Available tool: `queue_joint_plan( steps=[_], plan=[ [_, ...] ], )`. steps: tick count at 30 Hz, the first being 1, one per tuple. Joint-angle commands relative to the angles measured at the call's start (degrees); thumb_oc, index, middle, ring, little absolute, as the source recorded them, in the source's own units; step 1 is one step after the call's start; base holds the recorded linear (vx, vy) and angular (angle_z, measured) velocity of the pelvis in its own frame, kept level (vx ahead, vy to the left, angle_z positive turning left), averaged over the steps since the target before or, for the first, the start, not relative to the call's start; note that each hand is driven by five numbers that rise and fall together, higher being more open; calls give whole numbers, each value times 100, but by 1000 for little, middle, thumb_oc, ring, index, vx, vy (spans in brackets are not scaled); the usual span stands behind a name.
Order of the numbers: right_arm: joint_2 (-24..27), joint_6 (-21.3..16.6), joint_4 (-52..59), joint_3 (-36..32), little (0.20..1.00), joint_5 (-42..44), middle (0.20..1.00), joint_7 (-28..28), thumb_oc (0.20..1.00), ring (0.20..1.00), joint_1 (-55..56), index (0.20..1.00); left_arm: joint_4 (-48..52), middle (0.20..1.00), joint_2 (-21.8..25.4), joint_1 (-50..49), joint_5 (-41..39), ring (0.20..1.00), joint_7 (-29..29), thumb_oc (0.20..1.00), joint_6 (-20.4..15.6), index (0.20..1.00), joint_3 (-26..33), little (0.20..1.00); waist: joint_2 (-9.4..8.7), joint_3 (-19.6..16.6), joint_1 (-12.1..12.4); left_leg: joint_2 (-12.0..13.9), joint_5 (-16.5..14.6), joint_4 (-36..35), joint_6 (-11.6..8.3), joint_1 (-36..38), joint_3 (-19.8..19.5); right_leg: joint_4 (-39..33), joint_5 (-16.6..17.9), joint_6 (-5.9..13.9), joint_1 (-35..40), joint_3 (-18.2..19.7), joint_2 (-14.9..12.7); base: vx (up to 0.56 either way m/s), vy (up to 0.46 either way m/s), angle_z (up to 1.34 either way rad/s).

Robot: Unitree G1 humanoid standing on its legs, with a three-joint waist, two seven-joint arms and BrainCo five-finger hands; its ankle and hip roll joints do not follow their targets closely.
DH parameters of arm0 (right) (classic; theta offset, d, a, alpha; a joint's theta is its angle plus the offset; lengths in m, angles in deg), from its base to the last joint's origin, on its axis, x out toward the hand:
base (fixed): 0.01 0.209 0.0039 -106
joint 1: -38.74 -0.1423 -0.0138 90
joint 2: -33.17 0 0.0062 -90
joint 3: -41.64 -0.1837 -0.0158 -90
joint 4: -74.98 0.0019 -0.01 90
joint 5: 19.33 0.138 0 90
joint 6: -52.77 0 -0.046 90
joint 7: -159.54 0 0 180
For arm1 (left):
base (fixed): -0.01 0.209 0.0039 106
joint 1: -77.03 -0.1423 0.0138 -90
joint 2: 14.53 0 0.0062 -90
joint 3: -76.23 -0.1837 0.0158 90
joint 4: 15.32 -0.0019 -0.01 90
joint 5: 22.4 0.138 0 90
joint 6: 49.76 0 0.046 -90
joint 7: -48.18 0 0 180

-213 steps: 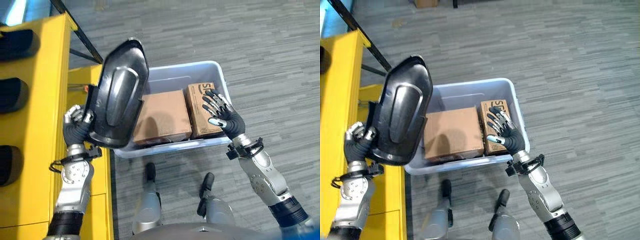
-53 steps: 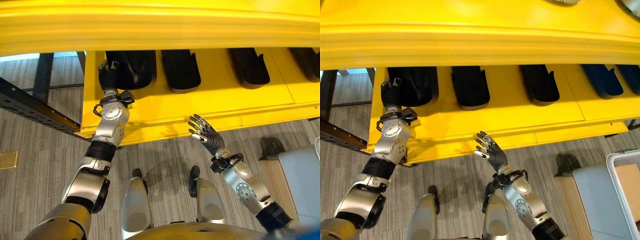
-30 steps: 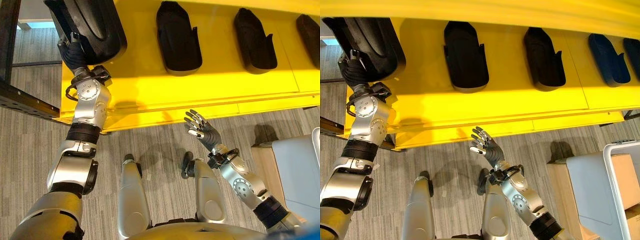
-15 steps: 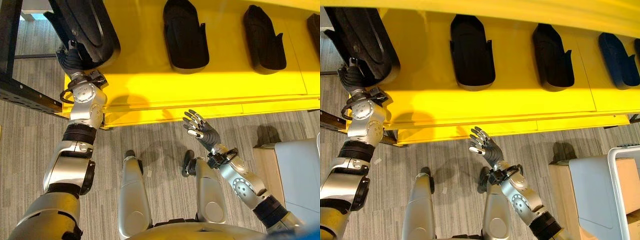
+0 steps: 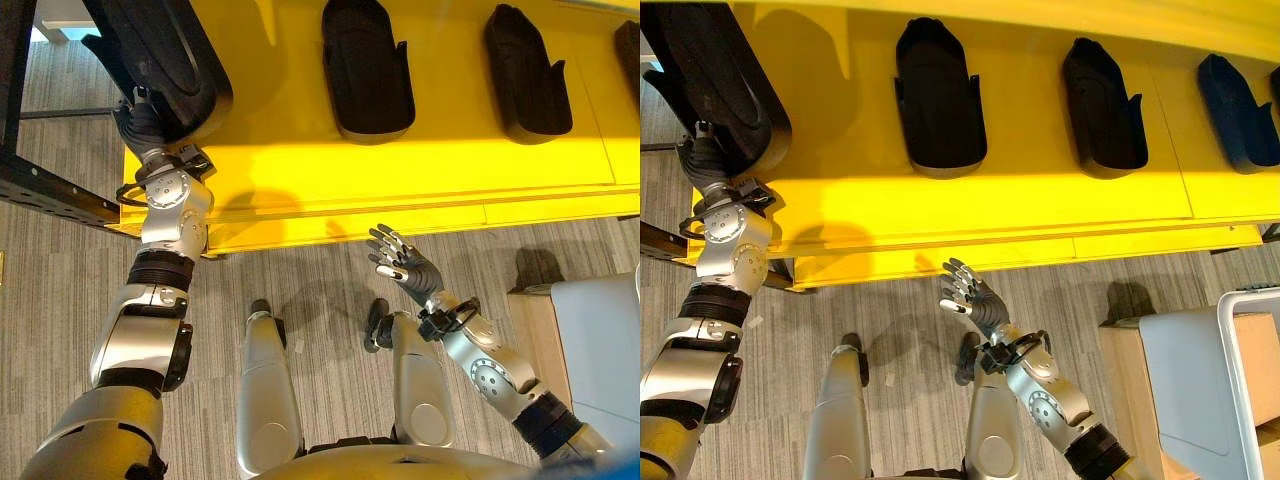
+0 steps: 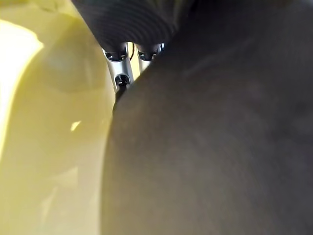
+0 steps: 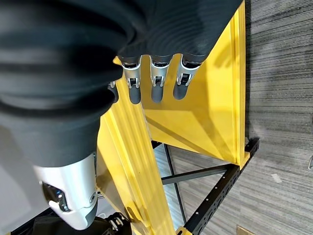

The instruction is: Move parts from the plastic box to the shelf.

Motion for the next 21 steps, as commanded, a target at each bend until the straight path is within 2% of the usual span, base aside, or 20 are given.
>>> queue_joint_plan(
  steps=[1,10,11,12,13,18,19,20,21],
  plan=[
    [185,-224,400,-73,1000,134,1000,-74,1000,1000,107,1000,8,200,-11,-139,-83,200,103,200,-209,200,55,200,89,-199,88,225,298,-201,57,-137,193,-220,25,259,67,327,-167,0,0,0],
    [275,-197,404,-136,1000,132,1000,-119,1000,1000,180,1000,-162,200,138,-97,-82,200,155,200,-155,200,59,200,106,-234,68,221,277,-114,72,-266,205,-140,6,265,-73,398,-176,0,0,0],
    [290,-189,400,-141,1000,134,1000,-138,1000,1000,185,1000,-183,435,170,-105,-90,435,195,435,-132,435,42,435,120,-231,66,221,275,-115,75,-270,213,-125,0,264,-86,398,-180,0,0,0],
    [290,-189,400,-141,1000,134,1000,-138,1000,1000,185,1000,-184,529,170,-104,-90,529,196,529,-132,529,42,529,120,-232,67,221,275,-114,75,-271,213,-125,0,264,-87,398,-180,10,18,-3],
    [297,-192,398,-147,1000,133,1000,-141,1000,1000,193,1000,-187,1000,179,-113,-79,1000,199,1000,-118,1000,37,1000,126,-229,67,219,280,-127,76,-270,218,-122,4,267,-101,403,-189,0,0,0],
    [314,-176,432,-165,1000,124,1000,-165,1000,1000,240,1000,-206,1000,162,-136,-80,1000,236,1000,-81,1000,24,1000,143,-218,61,218,262,-94,84,-295,229,-76,0,274,-157,424,-197,18,0,0],
    [324,-166,436,-182,1000,131,1000,-179,1000,1000,268,1000,-187,1000,161,-173,-64,1000,249,1000,-67,1000,41,1000,145,-226,63,230,108,-45,58,-233,233,-19,-128,311,-101,424,-199,0,0,0],
    [332,-165,437,-216,1000,128,1000,-181,1000,1000,270,1000,-176,1000,156,-189,-59,1000,271,1000,-59,1000,50,1000,147,-219,60,212,254,-65,89,-321,234,-51,-2,275,-174,436,-205,88,-3,-1],
    [332,-163,434,-210,1000,129,1000,-181,1000,1000,277,1000,-180,1000,154,-197,-59,1000,271,1000,-58,1000,49,1000,148,-228,63,230,106,-32,59,-248,235,-10,-130,311,-110,437,-202,0,0,0]
  ],
)
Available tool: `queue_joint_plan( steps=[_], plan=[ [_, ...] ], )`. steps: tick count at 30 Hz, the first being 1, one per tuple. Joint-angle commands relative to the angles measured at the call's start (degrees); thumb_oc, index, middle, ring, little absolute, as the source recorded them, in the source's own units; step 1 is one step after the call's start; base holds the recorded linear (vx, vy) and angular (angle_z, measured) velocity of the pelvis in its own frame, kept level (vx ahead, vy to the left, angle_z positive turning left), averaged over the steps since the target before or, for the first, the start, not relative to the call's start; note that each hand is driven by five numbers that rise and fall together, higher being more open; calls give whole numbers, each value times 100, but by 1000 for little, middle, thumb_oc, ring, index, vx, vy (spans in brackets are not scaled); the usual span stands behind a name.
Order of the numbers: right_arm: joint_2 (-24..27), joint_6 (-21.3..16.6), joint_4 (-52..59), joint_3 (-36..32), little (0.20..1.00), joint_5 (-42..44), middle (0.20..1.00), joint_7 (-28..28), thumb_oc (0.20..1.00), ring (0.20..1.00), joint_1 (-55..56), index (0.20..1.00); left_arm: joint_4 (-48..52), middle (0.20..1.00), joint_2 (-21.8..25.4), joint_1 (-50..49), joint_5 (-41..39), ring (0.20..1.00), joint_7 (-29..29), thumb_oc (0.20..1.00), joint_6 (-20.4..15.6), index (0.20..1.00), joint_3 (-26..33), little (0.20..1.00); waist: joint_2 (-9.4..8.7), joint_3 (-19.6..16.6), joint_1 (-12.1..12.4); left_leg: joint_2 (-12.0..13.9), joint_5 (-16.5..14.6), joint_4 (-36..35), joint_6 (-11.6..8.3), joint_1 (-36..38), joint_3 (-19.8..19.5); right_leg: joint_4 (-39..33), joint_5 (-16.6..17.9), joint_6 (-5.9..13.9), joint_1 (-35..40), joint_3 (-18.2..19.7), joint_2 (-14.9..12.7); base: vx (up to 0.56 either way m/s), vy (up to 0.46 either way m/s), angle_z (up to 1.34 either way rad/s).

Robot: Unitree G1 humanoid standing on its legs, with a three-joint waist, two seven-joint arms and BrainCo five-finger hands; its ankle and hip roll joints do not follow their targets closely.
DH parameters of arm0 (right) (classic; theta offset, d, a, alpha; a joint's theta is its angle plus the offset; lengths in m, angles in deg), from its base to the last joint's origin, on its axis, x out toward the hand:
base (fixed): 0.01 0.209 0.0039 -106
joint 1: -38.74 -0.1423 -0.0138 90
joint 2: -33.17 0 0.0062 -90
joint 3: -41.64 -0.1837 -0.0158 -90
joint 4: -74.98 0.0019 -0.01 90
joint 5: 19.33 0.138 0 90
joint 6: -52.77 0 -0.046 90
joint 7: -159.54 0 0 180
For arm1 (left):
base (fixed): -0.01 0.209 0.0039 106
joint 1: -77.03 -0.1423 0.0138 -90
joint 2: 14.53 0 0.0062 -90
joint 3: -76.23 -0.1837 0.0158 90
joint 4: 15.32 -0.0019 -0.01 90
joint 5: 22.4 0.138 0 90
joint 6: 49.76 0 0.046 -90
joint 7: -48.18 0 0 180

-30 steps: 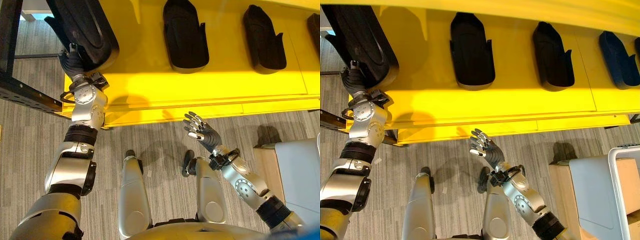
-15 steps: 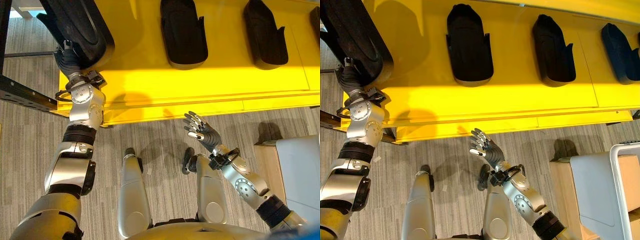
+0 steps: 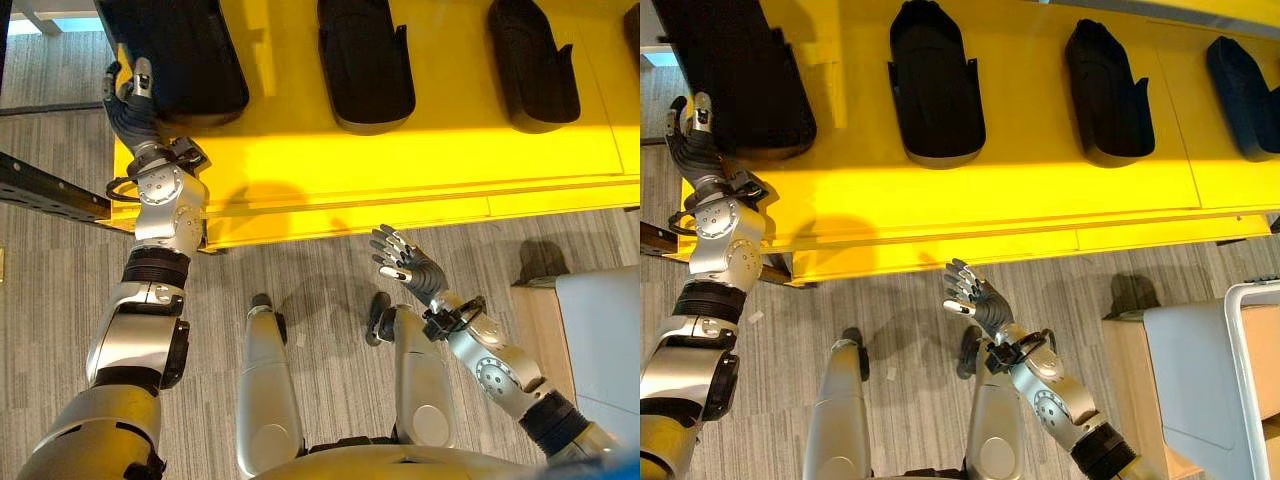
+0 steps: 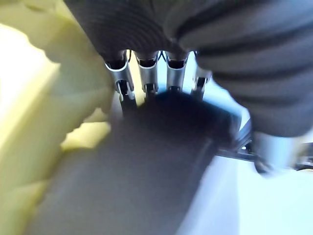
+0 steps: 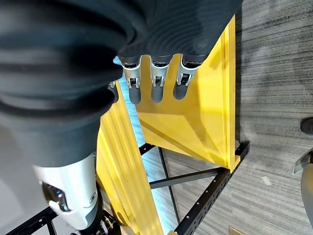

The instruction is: Move parts from the plastic box to the shelf.

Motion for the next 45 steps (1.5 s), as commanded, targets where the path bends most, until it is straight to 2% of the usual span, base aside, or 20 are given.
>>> queue_joint_plan(
  steps=[1,2,4,10,11,12,14,15,16,17,19,24,27,28,30,34,41,42,44,45],
  plan=[
    [142,-178,413,-216,1000,128,1000,-119,1000,1000,230,1000,-238,1000,89,-268,-44,1000,60,1000,16,1000,2,1000,85,-274,59,238,153,-252,87,-21,215,-337,-54,299,207,321,-181,0,0,0],
    [147,-183,421,-228,1000,126,1000,-121,1000,1000,225,1000,-213,1000,89,-274,-36,1000,60,1000,13,1000,5,1000,85,-264,58,216,299,-277,120,-99,210,-359,68,264,127,327,-181,-64,14,-1],
    [158,-171,424,-221,1000,137,1000,-132,1000,1000,245,1000,-222,1000,96,-327,-11,1000,71,1000,28,1000,25,1000,92,-278,67,233,155,-247,90,-30,209,-298,-68,298,176,343,-175,43,-4,0],
    [200,-154,455,-230,1000,136,1000,-153,1000,1000,251,1000,-151,1000,134,-405,-10,1000,76,1000,21,1000,75,1000,102,-277,75,227,147,-215,90,-60,198,-252,-73,298,126,350,-182,1,-1,0],
    [206,-155,473,-241,1000,133,1000,-147,1000,1000,243,1000,-115,1000,142,-433,-4,1000,72,1000,17,1000,102,1000,101,-277,76,209,303,-255,121,-139,199,-293,65,262,51,352,-186,0,0,0],
    [206,-154,468,-246,1000,133,1000,-148,1000,1000,257,1000,-92,1000,140,-478,10,1000,70,1000,13,1000,118,1000,107,-288,84,225,156,-218,92,-66,200,-245,-64,296,113,355,-183,0,0,0],
    [204,-153,467,-268,1000,127,1000,-150,1000,1000,266,1000,15,1000,134,-590,11,1000,70,1000,-7,1000,185,1000,115,-287,94,217,160,-228,92,-62,206,-246,-61,294,124,357,-182,-1,-1,-2],
    [203,-160,480,-284,1000,132,1000,-153,1000,1000,260,1000,104,1000,147,-637,46,1000,65,1000,-31,1000,212,1000,116,-280,97,198,308,-260,123,-136,203,-282,64,256,58,360,-184,0,0,0],
    [206,-159,483,-301,1000,135,1000,-155,1000,1000,276,1000,234,1000,157,-744,111,1000,46,1000,-47,1000,258,1000,121,-288,108,209,160,-227,94,-62,201,-242,-65,290,128,363,-185,-73,2,1],
    [190,-166,479,-340,1000,127,1000,-155,1000,1000,278,1000,564,1000,118,-997,231,1000,21,1000,-103,1000,352,1000,134,-279,137,185,311,-281,129,-118,197,-281,61,251,72,362,-185,0,0,0],
    [171,-173,502,-373,1000,112,1000,-174,1000,1000,284,1000,933,1000,101,-1255,471,1000,-27,1000,-135,1000,452,1000,145,-277,165,178,308,-285,133,-108,197,-277,56,248,84,355,-190,-35,3,0],
    [166,-176,524,-486,1000,88,1000,-219,1000,1000,290,1000,1658,1000,75,-1810,1359,1000,-155,1000,-23,1000,666,1000,154,-279,233,167,320,-334,129,-83,209,-314,66,239,98,361,-195,0,0,0],
    [178,-203,535,-636,1000,90,1000,-277,1000,1000,282,1000,2304,1000,298,-2237,3033,1000,-303,1000,377,1000,812,1000,155,-257,289,158,318,-383,129,-21,223,-350,65,244,148,357,-196,0,0,0],
    [178,-203,534,-634,1000,90,1000,-277,1000,1000,282,1000,2319,1000,293,-2246,3042,1000,-306,1000,388,1000,817,1000,153,-255,288,158,318,-385,129,-15,225,-350,64,245,152,359,-197,0,0,0],
    [220,-221,563,-770,1000,109,1000,-339,1000,1000,253,1000,2624,1000,534,-2532,4155,1000,-372,1000,613,1000,882,1000,142,-247,318,161,308,-413,132,27,243,-352,61,253,177,368,-200,0,0,0],
    [292,-197,576,-855,1000,112,1000,-428,1000,1000,229,1000,2967,1000,952,-2627,5094,1000,-333,1000,679,1000,961,1000,146,-255,338,166,306,-441,127,69,267,-390,58,260,221,368,-196,0,0,0],
    [398,-191,637,-864,1000,108,1000,-528,1000,1000,247,1000,3174,1000,1399,-2145,5783,1000,-267,1000,670,1000,656,1000,145,-274,305,189,328,-497,104,124,277,-441,76,265,253,376,-184,0,0,0],
    [445,-194,637,-862,1000,107,1000,-540,1000,1000,267,1000,3159,1000,1633,-1819,6056,1000,-230,1000,708,1000,405,1000,157,-295,257,199,334,-511,98,144,282,-449,86,280,256,378,-176,0,0,0],
    [440,-197,630,-861,1000,92,1000,-558,1000,1000,270,1000,3126,1000,1691,-1670,6116,1000,-221,1000,703,1000,282,1000,159,-296,255,201,336,-524,94,155,289,-455,86,283,257,390,-170,0,0,0],
    [505,-204,663,-882,1000,102,1000,-589,1000,1000,309,1000,3032,1000,1948,-1201,6402,1000,-136,1000,737,1000,-88,1000,165,-334,176,222,337,-549,83,196,305,-473,89,306,278,403,-162,0,0,0]
  ],
)
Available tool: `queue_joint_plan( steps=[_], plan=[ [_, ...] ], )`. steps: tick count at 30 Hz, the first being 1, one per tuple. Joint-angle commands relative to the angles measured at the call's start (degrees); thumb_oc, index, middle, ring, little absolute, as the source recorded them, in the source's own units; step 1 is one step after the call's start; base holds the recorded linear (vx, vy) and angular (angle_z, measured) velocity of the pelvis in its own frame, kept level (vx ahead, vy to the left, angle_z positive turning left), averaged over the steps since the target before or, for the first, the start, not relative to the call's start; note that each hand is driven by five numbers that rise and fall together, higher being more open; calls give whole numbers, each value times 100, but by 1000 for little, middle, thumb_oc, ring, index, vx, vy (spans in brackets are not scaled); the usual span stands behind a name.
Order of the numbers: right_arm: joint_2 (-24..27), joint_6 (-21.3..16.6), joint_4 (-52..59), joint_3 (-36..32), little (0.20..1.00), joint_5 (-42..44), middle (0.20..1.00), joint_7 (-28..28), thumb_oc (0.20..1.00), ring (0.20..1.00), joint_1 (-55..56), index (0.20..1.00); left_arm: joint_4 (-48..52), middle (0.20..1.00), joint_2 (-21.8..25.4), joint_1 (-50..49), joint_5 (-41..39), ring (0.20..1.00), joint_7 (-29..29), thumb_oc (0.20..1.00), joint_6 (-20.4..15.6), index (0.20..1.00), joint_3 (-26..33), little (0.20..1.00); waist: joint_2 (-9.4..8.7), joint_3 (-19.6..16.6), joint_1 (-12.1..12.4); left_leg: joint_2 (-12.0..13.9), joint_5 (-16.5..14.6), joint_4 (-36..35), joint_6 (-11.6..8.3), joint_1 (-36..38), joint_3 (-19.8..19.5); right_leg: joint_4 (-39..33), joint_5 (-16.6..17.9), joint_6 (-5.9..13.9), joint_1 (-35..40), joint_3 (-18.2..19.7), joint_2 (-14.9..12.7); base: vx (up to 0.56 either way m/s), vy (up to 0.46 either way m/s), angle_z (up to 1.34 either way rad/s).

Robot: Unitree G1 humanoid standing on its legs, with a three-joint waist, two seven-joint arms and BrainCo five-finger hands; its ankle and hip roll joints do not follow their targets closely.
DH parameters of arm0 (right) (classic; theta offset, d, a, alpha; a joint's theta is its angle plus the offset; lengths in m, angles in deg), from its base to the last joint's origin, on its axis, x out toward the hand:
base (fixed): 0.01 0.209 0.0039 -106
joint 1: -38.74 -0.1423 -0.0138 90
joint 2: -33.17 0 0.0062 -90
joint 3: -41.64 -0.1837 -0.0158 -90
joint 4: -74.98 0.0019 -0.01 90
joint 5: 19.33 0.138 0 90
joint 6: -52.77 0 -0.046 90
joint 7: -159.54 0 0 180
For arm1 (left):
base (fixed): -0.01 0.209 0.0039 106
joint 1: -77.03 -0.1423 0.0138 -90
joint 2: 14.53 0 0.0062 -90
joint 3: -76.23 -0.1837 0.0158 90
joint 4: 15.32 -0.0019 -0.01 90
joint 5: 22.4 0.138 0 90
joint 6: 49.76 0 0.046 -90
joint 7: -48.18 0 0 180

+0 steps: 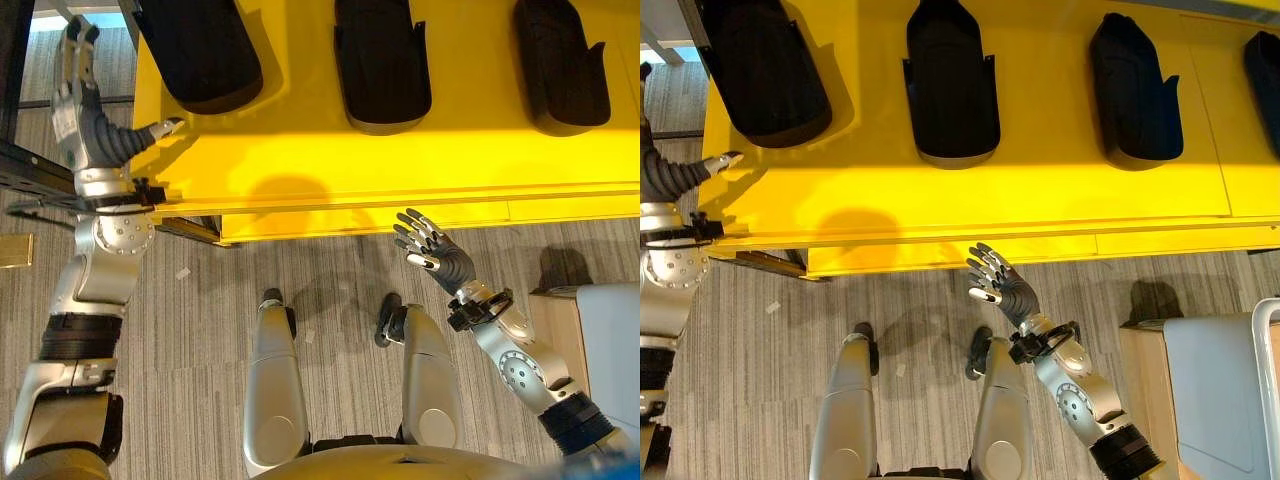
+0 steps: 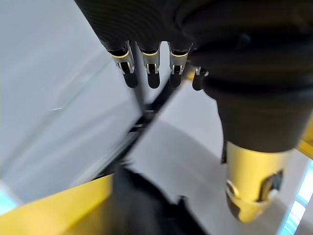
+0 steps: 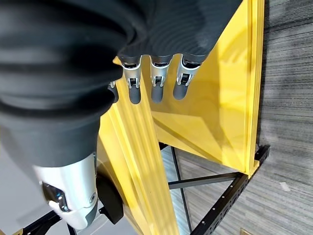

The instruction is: Move parts from the plastic box to the shelf.

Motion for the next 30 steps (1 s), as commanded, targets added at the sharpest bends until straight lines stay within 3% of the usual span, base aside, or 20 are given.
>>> queue_joint_plan(
  steps=[1,7,15,30],
  plan=[
    [256,-244,389,-42,1000,104,1000,-138,1000,1000,144,1000,111,1000,313,467,488,1000,18,1000,-90,1000,-415,1000,33,-425,-75,213,398,-517,145,87,281,-708,286,326,309,353,-139,0,0,0],
    [291,-231,389,-63,1000,78,1000,-179,1000,1000,238,1000,-191,1000,455,1187,538,1000,226,1000,2,1000,-1015,1000,53,-474,-175,234,401,-507,127,93,295,-700,281,345,298,375,-124,3,-1,-1],
    [336,-147,345,-33,1000,38,1000,-201,1000,1000,315,1000,-1045,1000,308,2226,-357,1000,734,1000,50,1000,-1914,1000,88,-503,-307,233,417,-444,134,40,300,-646,264,353,235,409,-127,0,0,0],
    [368,-35,348,-58,1000,-15,1000,-231,1000,1000,401,1000,-1579,1000,60,2197,-848,1000,1133,1000,247,1000,-2023,1000,103,-456,-323,238,434,-393,151,-12,295,-550,262,327,173,433,-128,0,0,0]
  ],
)
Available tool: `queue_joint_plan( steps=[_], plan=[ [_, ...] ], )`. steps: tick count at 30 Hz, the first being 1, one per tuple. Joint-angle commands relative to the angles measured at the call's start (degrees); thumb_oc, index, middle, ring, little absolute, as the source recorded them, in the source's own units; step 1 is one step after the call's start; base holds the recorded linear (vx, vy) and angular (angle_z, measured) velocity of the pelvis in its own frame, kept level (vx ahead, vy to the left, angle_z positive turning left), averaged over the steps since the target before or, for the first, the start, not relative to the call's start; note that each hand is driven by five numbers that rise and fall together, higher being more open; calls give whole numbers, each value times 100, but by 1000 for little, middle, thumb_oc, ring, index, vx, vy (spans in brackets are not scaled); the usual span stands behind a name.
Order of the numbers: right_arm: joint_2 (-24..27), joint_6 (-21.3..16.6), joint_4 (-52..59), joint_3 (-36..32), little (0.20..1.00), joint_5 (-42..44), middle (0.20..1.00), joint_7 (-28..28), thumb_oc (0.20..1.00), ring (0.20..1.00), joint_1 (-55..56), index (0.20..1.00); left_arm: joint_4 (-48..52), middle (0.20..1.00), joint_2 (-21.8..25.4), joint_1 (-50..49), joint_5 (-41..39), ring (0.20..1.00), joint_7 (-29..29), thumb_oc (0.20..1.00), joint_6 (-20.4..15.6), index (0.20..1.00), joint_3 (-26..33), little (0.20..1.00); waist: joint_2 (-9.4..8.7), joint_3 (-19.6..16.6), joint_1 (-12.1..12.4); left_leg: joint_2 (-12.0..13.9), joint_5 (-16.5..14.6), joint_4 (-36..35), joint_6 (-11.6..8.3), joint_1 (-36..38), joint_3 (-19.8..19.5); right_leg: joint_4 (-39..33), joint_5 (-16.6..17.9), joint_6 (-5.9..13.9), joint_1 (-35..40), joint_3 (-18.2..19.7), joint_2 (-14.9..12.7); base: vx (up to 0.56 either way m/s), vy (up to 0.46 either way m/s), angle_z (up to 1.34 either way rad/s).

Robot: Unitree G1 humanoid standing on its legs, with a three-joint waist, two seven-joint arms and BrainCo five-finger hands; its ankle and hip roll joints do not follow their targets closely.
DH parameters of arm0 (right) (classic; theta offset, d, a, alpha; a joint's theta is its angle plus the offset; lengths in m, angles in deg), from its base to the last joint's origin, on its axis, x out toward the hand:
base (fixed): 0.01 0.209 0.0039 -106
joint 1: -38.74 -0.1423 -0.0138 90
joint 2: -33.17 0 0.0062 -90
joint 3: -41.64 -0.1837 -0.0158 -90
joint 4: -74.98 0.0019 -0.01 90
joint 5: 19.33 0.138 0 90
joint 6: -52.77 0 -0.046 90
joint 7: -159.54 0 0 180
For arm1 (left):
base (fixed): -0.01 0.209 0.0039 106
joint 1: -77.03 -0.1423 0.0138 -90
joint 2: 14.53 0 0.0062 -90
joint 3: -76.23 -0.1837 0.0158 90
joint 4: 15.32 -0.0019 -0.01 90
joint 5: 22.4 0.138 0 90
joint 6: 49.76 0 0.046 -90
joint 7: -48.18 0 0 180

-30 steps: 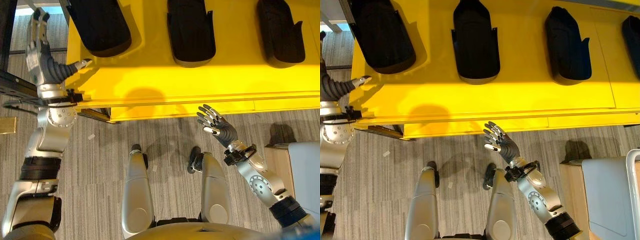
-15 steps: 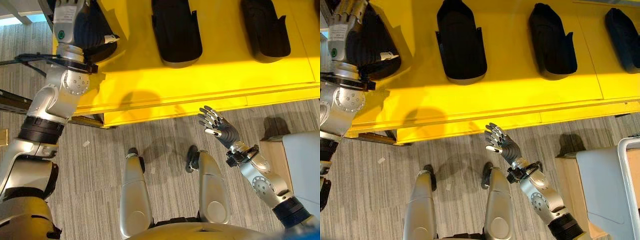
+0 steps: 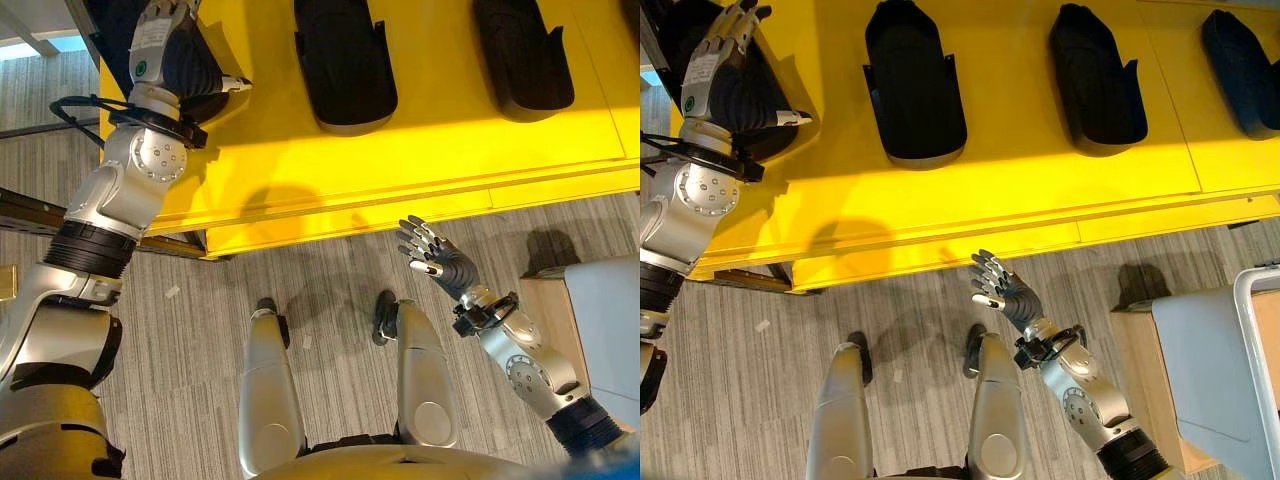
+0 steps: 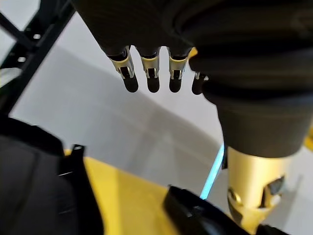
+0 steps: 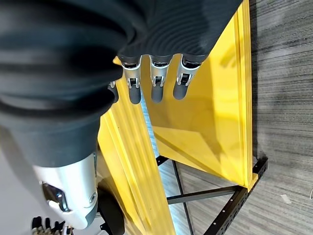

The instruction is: Move parts from the plastic box to the shelf.

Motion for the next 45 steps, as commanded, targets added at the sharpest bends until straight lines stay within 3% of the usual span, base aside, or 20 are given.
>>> queue_joint_plan(
  steps=[1,13,14,15,16,18,29,35,45],
  plan=[
    [169,-113,328,-46,1000,-5,1000,-180,1000,1000,215,1000,-108,1000,-72,101,-301,1000,-26,1000,-48,1000,19,1000,51,-401,88,224,436,-401,151,-92,227,-547,248,320,148,364,-142,0,0,0],
    [272,-102,409,-20,1000,86,1000,-192,1000,1000,261,1000,-1299,1000,-387,488,-727,1000,-140,1000,104,1000,-139,1000,-12,-407,-8,254,443,-323,154,-211,262,-525,301,330,0,433,-122,6,3,-1],
    [270,-101,406,-18,1000,87,1000,-192,1000,1000,268,1000,-1309,1000,-391,490,-730,1000,-140,1000,102,1000,-149,1000,-11,-415,-1,270,296,-289,124,-141,263,-482,170,363,63,431,-122,0,0,0],
    [278,-110,414,-24,1000,100,1000,-188,1000,1000,264,1000,-1385,1000,-397,554,-759,1000,-135,1000,106,1000,-198,1000,-15,-406,-14,257,445,-316,156,-225,263,-523,303,334,-15,438,-121,75,6,-5],
    [302,-113,409,-22,1000,114,1000,-193,1000,1000,291,1000,-1631,1000,-422,650,-829,1000,-112,1000,122,1000,-289,1000,-24,-403,-33,279,289,-241,130,-174,266,-456,170,367,27,444,-121,-6,21,-8],
    [310,-117,411,-29,1000,116,1000,-188,1000,1000,298,1000,-1737,1000,-424,736,-849,1000,-102,1000,129,1000,-365,1000,-30,-406,-39,275,287,-234,134,-189,270,-445,170,369,-3,454,-120,28,12,-6],
    [373,-74,397,-40,1000,155,1000,-274,1000,1000,414,1000,-2207,1000,-393,813,-704,1000,401,1000,220,1000,-755,1000,-54,-376,-60,275,307,-224,147,-239,310,-441,237,385,-78,514,-128,0,0,0],
    [394,8,426,-153,1000,143,1000,-355,1000,1000,535,1000,-1680,1000,52,312,-259,1000,871,1000,266,1000,-789,1000,-20,-338,17,256,299,-244,147,-220,313,-444,212,382,-43,507,-146,0,0,0],
    [279,93,442,-334,1000,78,1000,-464,1000,1000,610,1000,-328,1000,669,-1502,-179,1000,1283,1000,133,1000,356,1000,29,-243,185,219,295,-260,136,-184,307,-411,165,351,9,496,-165,0,0,0]
  ],
)
